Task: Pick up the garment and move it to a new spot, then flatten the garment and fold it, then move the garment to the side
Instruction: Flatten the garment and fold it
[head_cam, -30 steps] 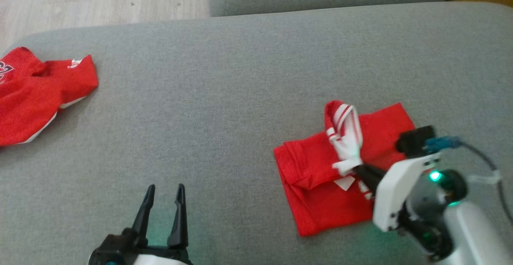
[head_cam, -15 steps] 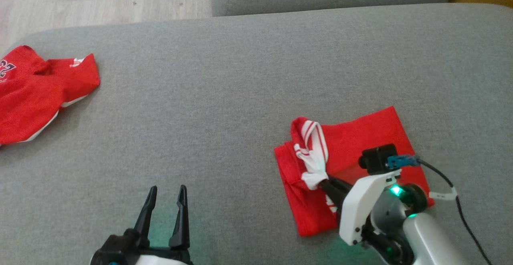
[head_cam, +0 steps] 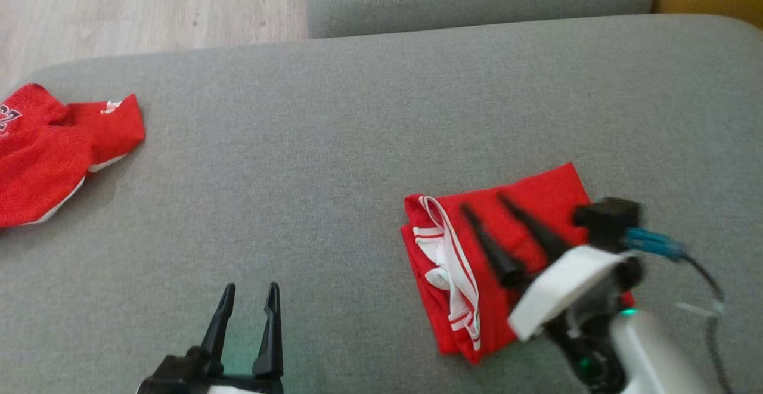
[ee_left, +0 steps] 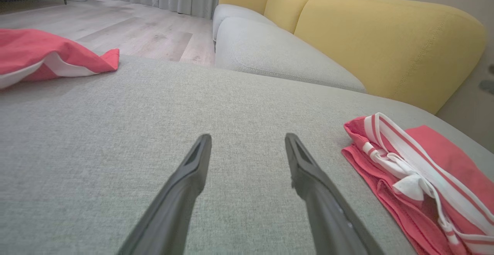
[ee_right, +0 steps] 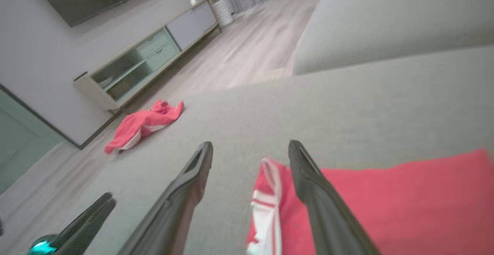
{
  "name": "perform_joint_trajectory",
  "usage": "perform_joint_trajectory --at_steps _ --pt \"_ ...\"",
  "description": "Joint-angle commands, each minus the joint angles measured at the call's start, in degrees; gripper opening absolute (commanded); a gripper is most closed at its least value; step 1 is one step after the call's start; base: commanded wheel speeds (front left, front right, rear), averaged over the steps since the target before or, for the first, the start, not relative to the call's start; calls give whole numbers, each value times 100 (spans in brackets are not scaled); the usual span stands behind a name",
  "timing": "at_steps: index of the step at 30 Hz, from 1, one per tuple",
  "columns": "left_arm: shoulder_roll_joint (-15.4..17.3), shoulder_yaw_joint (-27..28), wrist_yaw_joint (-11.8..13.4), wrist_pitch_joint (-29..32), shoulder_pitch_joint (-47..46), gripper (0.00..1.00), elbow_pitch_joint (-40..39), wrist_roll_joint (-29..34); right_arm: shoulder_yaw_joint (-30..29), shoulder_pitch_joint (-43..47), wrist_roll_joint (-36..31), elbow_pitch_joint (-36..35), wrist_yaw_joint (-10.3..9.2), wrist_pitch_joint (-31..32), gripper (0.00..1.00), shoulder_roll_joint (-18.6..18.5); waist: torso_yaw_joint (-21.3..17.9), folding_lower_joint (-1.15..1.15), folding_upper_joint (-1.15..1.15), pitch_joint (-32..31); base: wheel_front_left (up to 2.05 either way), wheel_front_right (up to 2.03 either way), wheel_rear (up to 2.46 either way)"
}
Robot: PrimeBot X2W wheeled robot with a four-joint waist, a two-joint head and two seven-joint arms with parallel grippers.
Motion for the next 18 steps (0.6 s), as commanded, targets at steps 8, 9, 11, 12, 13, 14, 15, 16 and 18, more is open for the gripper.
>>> perform_joint_trajectory --at_steps 8,9,11,12,13,14,15,16,18 --pt "-25 253 -42 -62 4 100 -200 185 -834 334 -1557 116 -4 -1668 100 -589 -16 0 0 -150 0 0 0" --pt "-25 259 -49 -62 -1 100 -200 192 -943 382 -1687 230 -4 -1846 100 -600 -1 0 0 -169 0 0 0" --pt "-25 273 -66 -62 -4 100 -193 206 -1073 472 -1983 462 -4 -2175 100 -649 27 0 0 -208 0 0 0" --pt "-25 279 -72 -62 -2 100 -190 216 -1202 524 -2015 603 -4 -2335 100 -595 46 0 0 -237 0 0 0" --pt "-25 281 -80 -62 5 100 -188 234 -1302 569 -2100 743 -4 -2471 100 -577 64 0 0 -265 0 0 0" --pt "-25 284 -86 -62 18 100 -183 249 -1365 612 -2193 875 -4 -2605 100 -572 82 0 0 -304 0 0 0" --pt "-25 293 -89 -62 36 100 -183 260 -1443 650 -2220 1003 -4 -2720 100 -524 92 0 0 -328 0 0 0" --pt "-25 302 -92 -62 52 100 -189 277 -1513 678 -2247 1129 -4 -2807 100 -487 104 0 0 -347 0 0 0" --pt "-25 309 -100 -62 87 100 -187 316 -1599 699 -2354 1343 -4 -2950 100 -456 128 0 0 -390 0 0 0"
